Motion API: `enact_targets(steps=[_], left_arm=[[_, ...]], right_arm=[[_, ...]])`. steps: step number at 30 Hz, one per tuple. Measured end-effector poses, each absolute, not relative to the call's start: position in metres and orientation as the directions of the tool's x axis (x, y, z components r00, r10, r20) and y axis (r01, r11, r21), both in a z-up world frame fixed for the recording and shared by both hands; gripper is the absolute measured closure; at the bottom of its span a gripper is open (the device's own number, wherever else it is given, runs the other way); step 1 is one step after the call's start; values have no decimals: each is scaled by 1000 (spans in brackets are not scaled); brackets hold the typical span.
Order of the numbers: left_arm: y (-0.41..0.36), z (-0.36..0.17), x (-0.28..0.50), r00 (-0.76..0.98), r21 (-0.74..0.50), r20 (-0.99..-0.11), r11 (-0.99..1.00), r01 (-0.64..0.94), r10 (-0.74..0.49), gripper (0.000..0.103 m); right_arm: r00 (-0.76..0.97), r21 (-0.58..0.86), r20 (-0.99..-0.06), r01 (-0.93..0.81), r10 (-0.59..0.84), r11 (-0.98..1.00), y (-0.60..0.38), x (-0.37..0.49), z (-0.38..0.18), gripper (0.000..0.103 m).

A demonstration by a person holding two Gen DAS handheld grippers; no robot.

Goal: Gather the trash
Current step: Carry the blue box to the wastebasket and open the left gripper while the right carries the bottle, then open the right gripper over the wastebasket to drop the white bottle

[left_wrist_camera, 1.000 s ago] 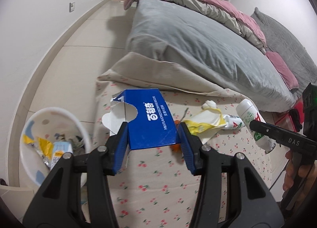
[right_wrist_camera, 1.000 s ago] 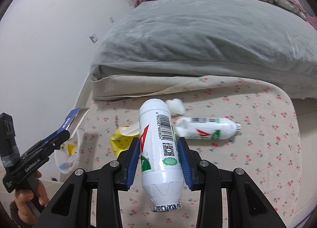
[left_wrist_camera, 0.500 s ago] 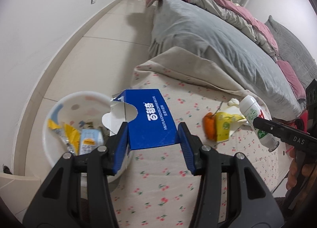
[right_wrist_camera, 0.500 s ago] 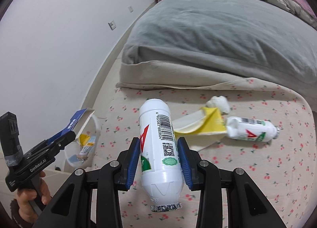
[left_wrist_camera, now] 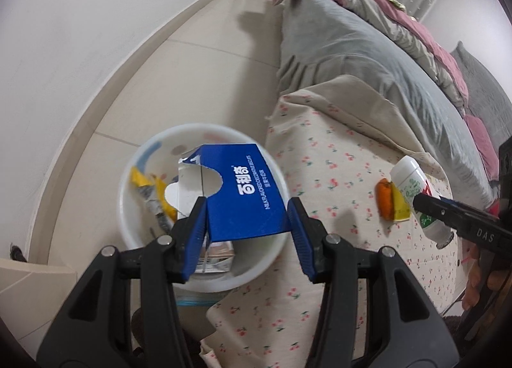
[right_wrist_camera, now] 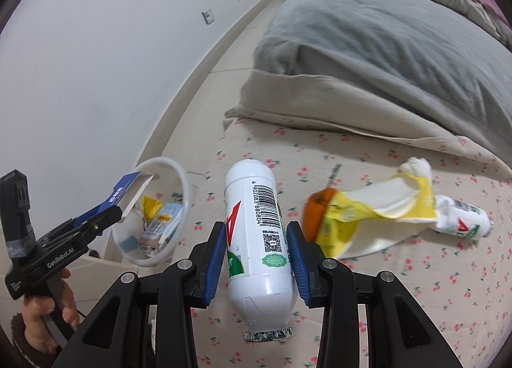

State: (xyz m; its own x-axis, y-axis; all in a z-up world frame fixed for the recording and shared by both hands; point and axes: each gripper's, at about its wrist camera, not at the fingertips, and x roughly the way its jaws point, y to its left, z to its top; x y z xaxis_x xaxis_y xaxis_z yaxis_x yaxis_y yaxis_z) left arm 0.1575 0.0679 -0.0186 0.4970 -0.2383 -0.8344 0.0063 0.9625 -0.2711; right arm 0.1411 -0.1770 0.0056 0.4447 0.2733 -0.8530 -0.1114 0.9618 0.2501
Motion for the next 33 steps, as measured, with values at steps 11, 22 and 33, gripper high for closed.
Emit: enact_targets(steps=[11, 22, 33], left_arm=[[104, -25, 159, 467, -224, -871, 969, -101, -153, 20], [138, -31, 147, 450, -158, -890, 976, -153, -73, 11], [152, -31, 138, 447, -95, -894, 984, -151, -18, 9]], right_arm=[[408, 265, -858, -167, 311, 950, -131, 155, -9, 64], [351, 290, -869, -210, 349, 934, -91, 174, -30, 64], [330, 310, -867, -229, 373, 923, -60, 191, -50, 63]])
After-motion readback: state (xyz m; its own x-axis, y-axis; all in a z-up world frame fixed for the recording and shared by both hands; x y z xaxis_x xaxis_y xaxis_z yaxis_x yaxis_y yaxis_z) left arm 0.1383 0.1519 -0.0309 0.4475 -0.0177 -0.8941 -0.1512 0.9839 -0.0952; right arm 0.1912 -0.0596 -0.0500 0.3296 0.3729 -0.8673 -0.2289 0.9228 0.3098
